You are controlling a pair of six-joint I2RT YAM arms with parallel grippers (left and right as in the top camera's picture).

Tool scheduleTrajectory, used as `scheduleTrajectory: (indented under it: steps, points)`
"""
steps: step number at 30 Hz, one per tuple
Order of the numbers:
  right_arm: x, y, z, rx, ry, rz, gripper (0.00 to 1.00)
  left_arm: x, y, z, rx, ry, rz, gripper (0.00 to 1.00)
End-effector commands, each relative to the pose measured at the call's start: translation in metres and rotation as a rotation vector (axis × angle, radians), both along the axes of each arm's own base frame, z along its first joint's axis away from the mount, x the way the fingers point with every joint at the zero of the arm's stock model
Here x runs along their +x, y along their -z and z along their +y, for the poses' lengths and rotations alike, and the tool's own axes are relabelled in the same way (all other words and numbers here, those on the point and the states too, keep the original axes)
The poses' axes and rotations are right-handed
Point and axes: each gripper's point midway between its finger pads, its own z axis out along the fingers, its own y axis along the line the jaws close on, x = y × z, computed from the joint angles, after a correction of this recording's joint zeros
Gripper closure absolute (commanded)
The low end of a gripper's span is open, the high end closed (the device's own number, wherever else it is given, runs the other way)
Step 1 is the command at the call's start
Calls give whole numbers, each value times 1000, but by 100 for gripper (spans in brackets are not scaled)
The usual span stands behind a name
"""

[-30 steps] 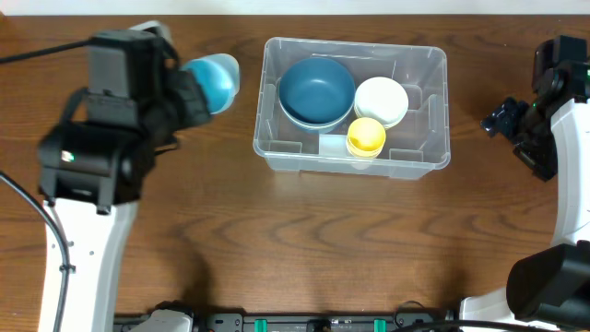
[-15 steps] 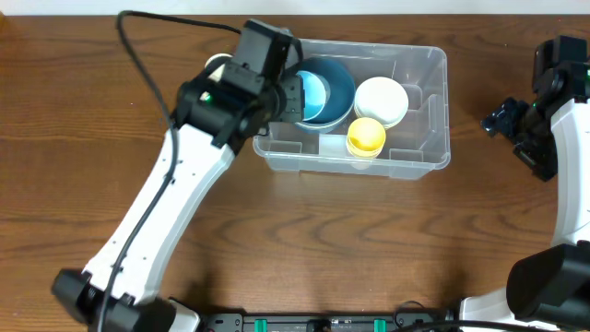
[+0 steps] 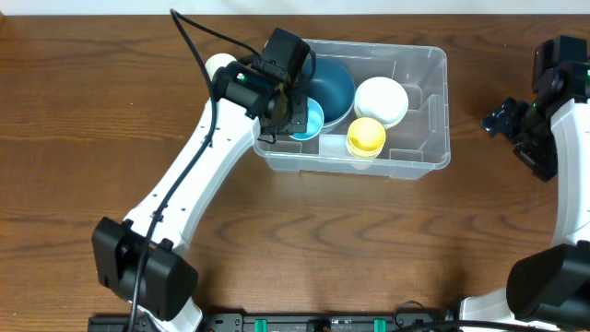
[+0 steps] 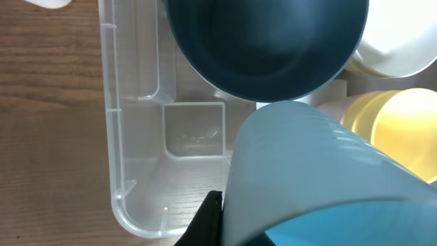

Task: Pack container
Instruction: 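Lower the light-blue cup into the bin's front-left beside the teal bowl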

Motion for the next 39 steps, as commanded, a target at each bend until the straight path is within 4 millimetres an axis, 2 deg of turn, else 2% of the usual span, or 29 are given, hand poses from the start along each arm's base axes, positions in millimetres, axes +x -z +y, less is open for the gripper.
scheduleTrajectory:
  steps: [1, 14, 29, 39]
  points:
    - [-1, 0, -2, -2, 17, 0, 1, -1, 14, 3, 27, -3, 33, 94]
    - [-1, 0, -2, -2, 17, 0, 1, 5, 49, 0, 65, -3, 102, 94]
    - [-1, 0, -2, -2, 17, 0, 1, -4, 58, 4, 87, -20, 155, 94]
    - [-1, 0, -2, -2, 17, 0, 1, -2, 78, 6, 114, -21, 196, 94]
